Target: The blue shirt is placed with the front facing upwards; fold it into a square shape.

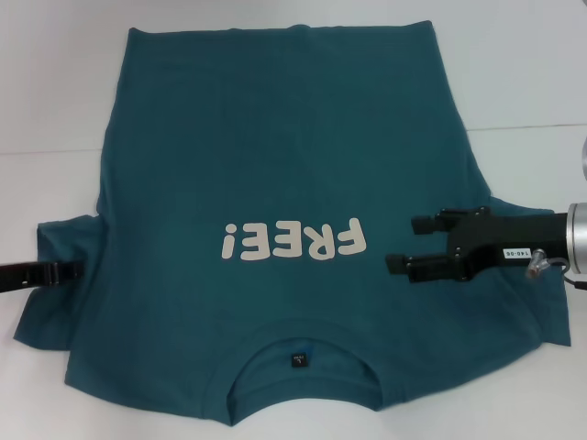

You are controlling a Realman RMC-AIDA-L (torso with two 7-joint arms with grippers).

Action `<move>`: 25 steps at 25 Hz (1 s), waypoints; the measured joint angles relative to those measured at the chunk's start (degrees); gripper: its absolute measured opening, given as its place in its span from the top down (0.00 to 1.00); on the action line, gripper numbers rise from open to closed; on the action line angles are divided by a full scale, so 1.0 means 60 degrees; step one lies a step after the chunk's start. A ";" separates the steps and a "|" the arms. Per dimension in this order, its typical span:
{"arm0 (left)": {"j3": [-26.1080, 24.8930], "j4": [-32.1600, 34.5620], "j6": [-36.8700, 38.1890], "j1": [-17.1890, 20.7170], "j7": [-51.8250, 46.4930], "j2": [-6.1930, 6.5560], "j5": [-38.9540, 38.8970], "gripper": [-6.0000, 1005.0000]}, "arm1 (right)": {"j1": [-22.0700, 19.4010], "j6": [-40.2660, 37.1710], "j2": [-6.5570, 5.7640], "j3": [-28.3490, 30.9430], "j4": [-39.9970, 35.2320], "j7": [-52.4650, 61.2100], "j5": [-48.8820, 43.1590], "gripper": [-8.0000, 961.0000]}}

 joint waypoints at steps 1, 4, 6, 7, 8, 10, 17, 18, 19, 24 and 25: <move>0.0001 0.0013 0.0001 0.0000 0.0000 -0.0012 0.0008 0.47 | 0.0001 0.0000 0.0000 0.0000 0.0000 0.0000 0.0001 0.05; 0.0004 0.0006 0.0010 -0.0006 0.0004 -0.0020 0.0023 0.56 | 0.0002 0.0000 0.0000 0.0000 -0.0001 0.0005 0.0001 0.05; 0.0007 -0.0004 0.0030 -0.0007 0.0024 -0.0021 0.0026 0.63 | -0.0005 0.0000 0.0000 0.0000 0.0000 0.0009 0.0001 0.05; 0.0008 -0.0004 0.0043 -0.0006 0.0042 -0.0020 0.0029 0.67 | -0.0007 0.0000 0.0000 0.0000 0.0000 0.0009 0.0001 0.05; 0.0009 -0.0004 0.0051 -0.0005 0.0056 -0.0018 0.0033 0.70 | -0.0011 0.0000 0.0000 0.0000 0.0000 0.0010 0.0001 0.05; 0.0010 0.0014 0.0054 0.0002 0.0065 -0.0015 0.0040 0.79 | -0.0017 0.0000 0.0000 0.0001 0.0000 0.0012 0.0001 0.05; 0.0011 0.0114 0.0102 -0.0017 0.0071 0.0054 0.0049 0.97 | 0.0001 -0.0002 0.0000 0.0001 0.0000 0.0015 0.0004 0.05; 0.0012 0.0200 0.0111 -0.0004 0.0067 0.0060 0.0050 0.98 | 0.0003 -0.0006 0.0000 0.0008 0.0000 0.0015 0.0008 0.05; 0.0010 0.0278 0.0123 0.0015 0.0057 0.0060 0.0050 0.99 | 0.0004 -0.0010 0.0000 0.0023 0.0000 0.0015 0.0011 0.05; 0.0007 0.0538 0.0232 0.0064 0.0028 0.0121 0.0050 0.99 | -0.0011 -0.0036 -0.0020 0.0071 0.0000 0.0015 0.0047 0.05; 0.0004 0.0541 0.0238 0.0064 0.0029 0.0143 0.0050 0.99 | -0.0019 -0.0040 -0.0024 0.0075 0.0000 0.0015 0.0055 0.05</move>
